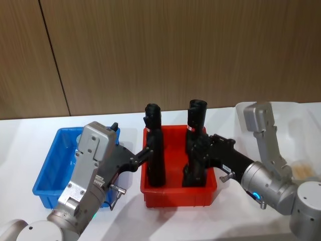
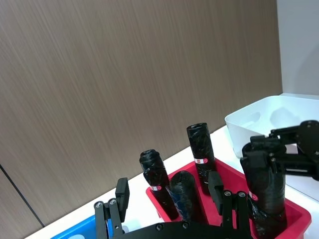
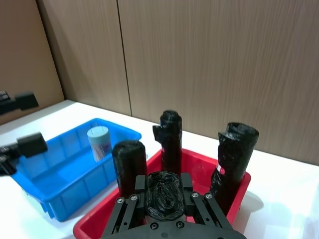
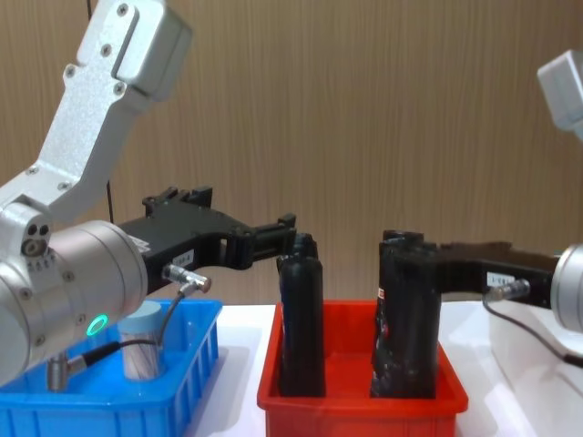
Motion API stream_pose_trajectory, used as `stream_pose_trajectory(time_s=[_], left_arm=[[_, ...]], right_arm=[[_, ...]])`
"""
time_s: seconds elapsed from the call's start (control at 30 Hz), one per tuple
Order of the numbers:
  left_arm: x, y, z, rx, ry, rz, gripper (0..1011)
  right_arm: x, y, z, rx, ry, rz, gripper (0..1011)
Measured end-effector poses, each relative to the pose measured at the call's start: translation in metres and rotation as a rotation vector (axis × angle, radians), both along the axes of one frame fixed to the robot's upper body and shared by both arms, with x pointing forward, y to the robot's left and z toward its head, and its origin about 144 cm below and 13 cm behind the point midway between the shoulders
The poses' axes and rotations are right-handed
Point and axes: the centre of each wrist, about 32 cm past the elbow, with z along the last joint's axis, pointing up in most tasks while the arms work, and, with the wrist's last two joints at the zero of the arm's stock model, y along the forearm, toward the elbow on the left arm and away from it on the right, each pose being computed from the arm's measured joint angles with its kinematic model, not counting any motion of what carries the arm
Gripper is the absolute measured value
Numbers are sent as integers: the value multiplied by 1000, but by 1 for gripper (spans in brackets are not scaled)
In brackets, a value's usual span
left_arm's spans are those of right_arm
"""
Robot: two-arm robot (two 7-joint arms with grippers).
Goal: Pick the cotton swabs from the blue box and place them into the white box.
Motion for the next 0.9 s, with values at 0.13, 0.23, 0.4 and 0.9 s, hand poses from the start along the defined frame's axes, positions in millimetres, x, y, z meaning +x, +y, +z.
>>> stream_pose_trajectory(time_s=[0.13,0.23,0.4,0.9], left_arm=[[0,0,0,0,0,0,1004],[0,0,0,0,0,0,1004],[0,0,0,0,0,0,1004],[0,0,0,0,0,0,1004]], right_arm=[[-2,1,7,7,-24,1,393],[-3,1,16,13,-51,-3,376],[-4,-1,32,21,-100,-10,352],[-1,-32,93,-3,-259,-115,312]])
